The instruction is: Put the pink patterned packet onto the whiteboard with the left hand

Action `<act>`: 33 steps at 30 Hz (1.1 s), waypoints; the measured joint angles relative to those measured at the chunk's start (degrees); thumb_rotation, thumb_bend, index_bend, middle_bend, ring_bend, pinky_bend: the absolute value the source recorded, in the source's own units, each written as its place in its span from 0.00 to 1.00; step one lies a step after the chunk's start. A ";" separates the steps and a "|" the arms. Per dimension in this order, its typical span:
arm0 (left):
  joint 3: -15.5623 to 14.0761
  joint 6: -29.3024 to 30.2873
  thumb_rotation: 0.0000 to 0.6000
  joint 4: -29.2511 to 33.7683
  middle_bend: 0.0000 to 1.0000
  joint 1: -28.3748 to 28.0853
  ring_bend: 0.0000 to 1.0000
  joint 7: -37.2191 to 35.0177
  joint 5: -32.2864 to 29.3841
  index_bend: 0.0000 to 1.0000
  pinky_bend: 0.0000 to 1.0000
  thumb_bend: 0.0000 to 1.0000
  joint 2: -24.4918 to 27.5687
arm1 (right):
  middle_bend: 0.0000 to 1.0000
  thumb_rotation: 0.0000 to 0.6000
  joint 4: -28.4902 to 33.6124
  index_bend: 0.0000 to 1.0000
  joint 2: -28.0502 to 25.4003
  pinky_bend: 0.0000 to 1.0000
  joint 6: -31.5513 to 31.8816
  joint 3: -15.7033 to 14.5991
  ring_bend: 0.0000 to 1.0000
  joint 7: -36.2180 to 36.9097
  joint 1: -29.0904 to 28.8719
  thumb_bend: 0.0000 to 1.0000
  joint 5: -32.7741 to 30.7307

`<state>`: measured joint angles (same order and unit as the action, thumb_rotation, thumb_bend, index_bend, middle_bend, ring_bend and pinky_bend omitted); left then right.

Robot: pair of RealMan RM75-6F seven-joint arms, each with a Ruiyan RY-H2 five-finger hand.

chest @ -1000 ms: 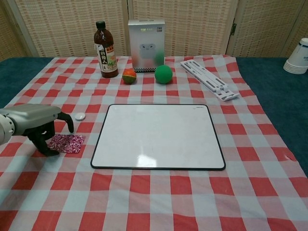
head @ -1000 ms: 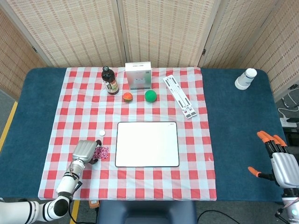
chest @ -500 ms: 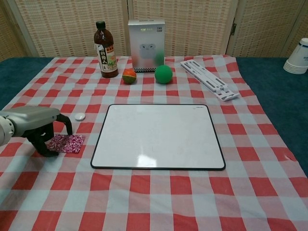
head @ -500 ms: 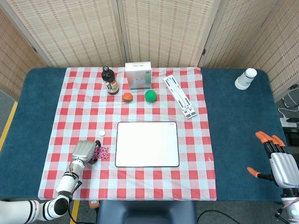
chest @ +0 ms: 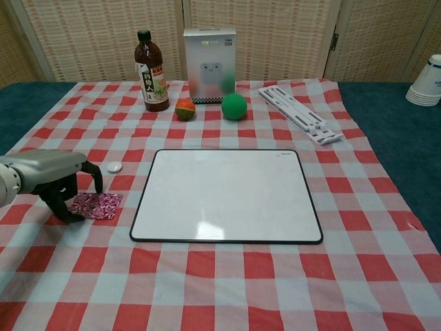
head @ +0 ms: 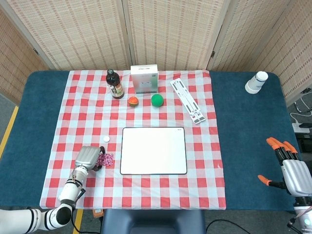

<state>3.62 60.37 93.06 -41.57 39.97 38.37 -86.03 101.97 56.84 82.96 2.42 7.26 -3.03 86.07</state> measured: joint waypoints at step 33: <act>13.62 6.72 1.00 3.55 0.91 -19.50 0.92 15.28 -14.54 0.36 0.86 0.27 -10.44 | 0.08 1.00 -0.58 0.09 -0.92 0.07 2.94 0.07 0.00 3.12 1.33 0.00 0.99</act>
<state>17.24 67.09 96.61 -61.06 55.25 23.83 -96.47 101.39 55.92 85.90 2.49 10.38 -1.69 87.06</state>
